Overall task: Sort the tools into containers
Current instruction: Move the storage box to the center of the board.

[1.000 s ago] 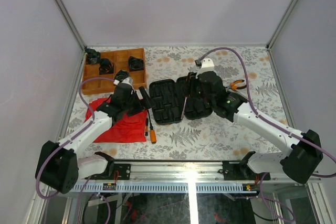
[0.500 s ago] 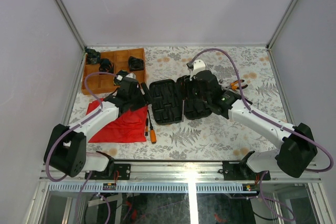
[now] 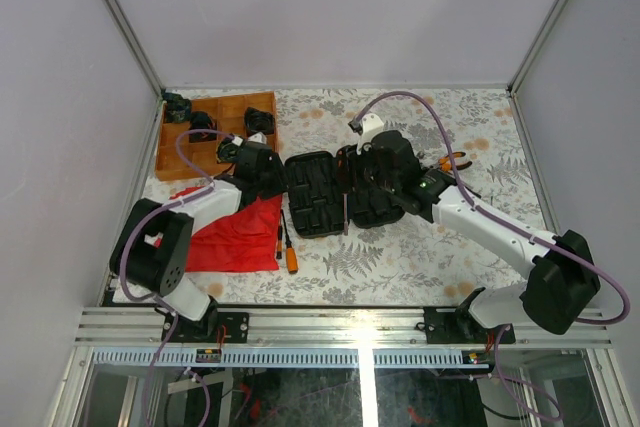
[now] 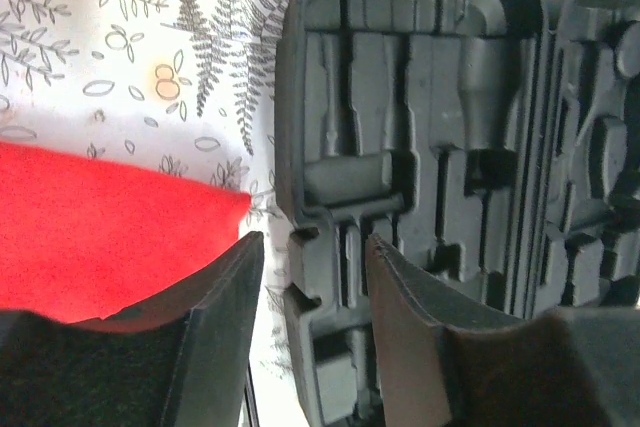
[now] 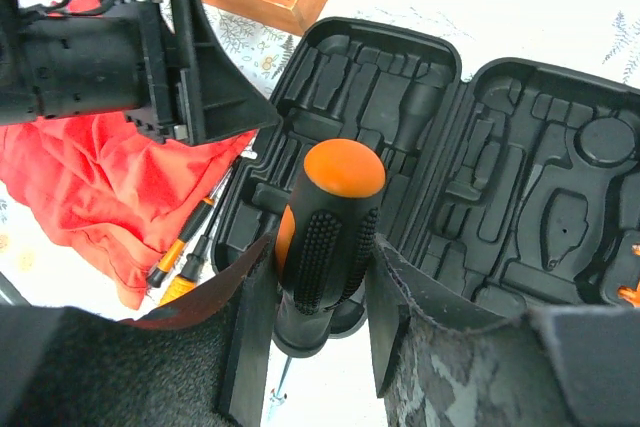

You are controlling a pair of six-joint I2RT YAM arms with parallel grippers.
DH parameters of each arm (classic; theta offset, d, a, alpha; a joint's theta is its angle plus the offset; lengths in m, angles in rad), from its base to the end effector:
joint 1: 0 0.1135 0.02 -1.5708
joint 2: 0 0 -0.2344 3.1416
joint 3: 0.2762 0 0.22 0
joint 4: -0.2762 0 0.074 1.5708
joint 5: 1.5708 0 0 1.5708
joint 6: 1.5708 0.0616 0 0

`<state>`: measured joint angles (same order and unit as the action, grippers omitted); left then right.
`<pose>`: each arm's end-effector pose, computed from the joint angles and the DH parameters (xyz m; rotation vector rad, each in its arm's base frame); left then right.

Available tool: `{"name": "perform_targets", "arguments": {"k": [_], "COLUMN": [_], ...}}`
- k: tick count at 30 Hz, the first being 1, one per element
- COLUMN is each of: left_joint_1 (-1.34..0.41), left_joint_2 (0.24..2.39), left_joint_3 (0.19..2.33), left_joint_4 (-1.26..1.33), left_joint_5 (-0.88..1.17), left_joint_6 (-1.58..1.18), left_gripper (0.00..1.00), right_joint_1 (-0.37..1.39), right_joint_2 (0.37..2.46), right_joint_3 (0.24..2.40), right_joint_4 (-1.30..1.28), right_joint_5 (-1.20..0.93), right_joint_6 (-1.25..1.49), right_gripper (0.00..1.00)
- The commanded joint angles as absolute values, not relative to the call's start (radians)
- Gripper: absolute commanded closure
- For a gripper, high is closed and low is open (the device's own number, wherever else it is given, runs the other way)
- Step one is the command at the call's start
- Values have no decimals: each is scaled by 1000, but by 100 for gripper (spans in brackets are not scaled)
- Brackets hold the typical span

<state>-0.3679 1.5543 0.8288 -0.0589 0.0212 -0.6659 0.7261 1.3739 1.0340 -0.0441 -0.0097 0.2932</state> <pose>0.2890 -0.1128 0.1565 -0.3484 2.3927 -0.5179 0.2385 0.2125 0.2786 -0.4396 1.9686 0.6723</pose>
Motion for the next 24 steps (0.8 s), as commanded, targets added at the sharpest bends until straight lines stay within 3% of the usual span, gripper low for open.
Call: {"name": "perform_targets", "arguments": {"k": [1,12,24], "left_joint_1": [-347,-341,-358], "left_joint_2": [1614,1743,1759], "left_joint_3": [864,909,880], "left_joint_4": [70,137,160], "left_joint_5": [44,99,142], "left_joint_6": [-624,-592,-593], "left_gripper": [58,67,85], "right_joint_1": [709,700,637], "right_joint_2": [1370,1385,1528], "right_joint_3": [1127,1136,1263], "right_joint_4": [-49,-65,-175], "right_joint_5": [-63,-63,-73], "right_joint_6": [262,262,278], "right_gripper": [100,100,100]}}
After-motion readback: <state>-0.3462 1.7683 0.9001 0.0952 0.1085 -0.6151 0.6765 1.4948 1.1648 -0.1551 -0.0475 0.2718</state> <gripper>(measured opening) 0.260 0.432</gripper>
